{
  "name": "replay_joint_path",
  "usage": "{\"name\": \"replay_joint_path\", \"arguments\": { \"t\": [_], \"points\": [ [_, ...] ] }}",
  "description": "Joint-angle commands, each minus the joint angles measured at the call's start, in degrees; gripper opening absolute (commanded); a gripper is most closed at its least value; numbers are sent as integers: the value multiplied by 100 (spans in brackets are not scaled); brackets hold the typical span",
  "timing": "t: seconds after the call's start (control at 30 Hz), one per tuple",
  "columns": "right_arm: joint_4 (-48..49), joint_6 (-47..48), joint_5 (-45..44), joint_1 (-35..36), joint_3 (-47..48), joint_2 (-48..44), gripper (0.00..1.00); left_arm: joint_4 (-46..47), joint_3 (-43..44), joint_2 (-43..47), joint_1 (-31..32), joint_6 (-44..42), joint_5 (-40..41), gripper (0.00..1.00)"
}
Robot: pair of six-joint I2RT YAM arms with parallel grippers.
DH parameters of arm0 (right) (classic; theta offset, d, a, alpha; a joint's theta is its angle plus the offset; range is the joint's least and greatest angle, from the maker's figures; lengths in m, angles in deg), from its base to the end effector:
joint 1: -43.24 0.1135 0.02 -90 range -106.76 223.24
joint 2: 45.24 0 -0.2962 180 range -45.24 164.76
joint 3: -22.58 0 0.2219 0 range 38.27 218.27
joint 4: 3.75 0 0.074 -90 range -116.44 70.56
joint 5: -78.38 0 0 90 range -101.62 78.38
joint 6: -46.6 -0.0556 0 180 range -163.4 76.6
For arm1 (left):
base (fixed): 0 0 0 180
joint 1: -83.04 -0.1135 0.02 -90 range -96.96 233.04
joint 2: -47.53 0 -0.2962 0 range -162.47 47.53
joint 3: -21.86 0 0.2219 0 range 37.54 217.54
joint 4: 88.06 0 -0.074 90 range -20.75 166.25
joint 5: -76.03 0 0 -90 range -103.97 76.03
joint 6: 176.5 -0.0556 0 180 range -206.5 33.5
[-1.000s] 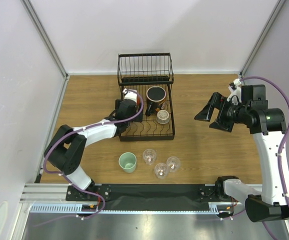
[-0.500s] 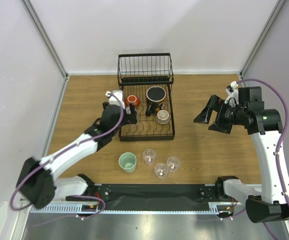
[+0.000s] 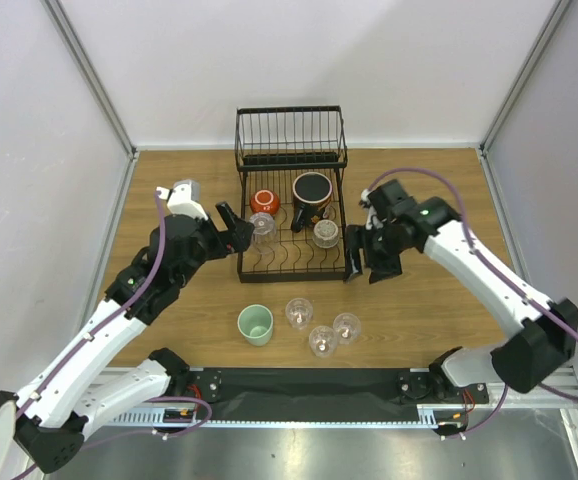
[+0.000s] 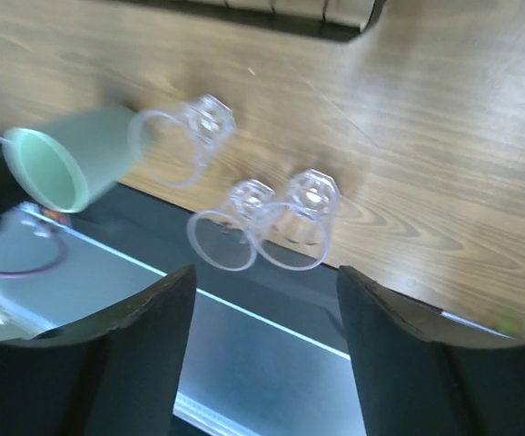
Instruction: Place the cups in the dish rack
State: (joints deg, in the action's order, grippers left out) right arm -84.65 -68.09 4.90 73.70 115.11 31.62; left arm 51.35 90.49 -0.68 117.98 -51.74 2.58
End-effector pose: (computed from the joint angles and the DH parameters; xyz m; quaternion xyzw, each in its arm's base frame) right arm 0.1813 0.1250 0.3463 -0.0794 0.9638 0.2226 0.1232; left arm 0.1321 -0.0730 0.3679 -0.0811 0.8116 -0.2268 0.5323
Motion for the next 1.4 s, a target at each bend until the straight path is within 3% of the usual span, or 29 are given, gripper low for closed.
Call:
{"name": "replay_joint_path", "arguments": {
  "t": [0.0,0.2,0.3,0.43,0.67,0.93,1.37],
  "points": [
    [201,87,-421,416,-291,171,68,-611,400,22,-49,268,-565,94],
    [623,148,-210,979,-320,496,63,-1068,585,162,-49,584,-329,90],
    [694,403,-271,1479,242,882,63,-1569,786,110,-49,760,-75,89],
    [712,693,-403,2226,1208,1629,65,-2735,1321,-31,-57,1049,951,89],
    [527,720,-1238,2991,2748,2992,64,-3143,1464,258,-57,1015,1324,89],
    [597,658,-931,3142,2968,3721,58,-3240,1411,856,-66,901,1420,89],
    [430,816,-526,3212,3179,4258,33,-3301,1411,1076,-66,716,1579,89]
  ]
}}
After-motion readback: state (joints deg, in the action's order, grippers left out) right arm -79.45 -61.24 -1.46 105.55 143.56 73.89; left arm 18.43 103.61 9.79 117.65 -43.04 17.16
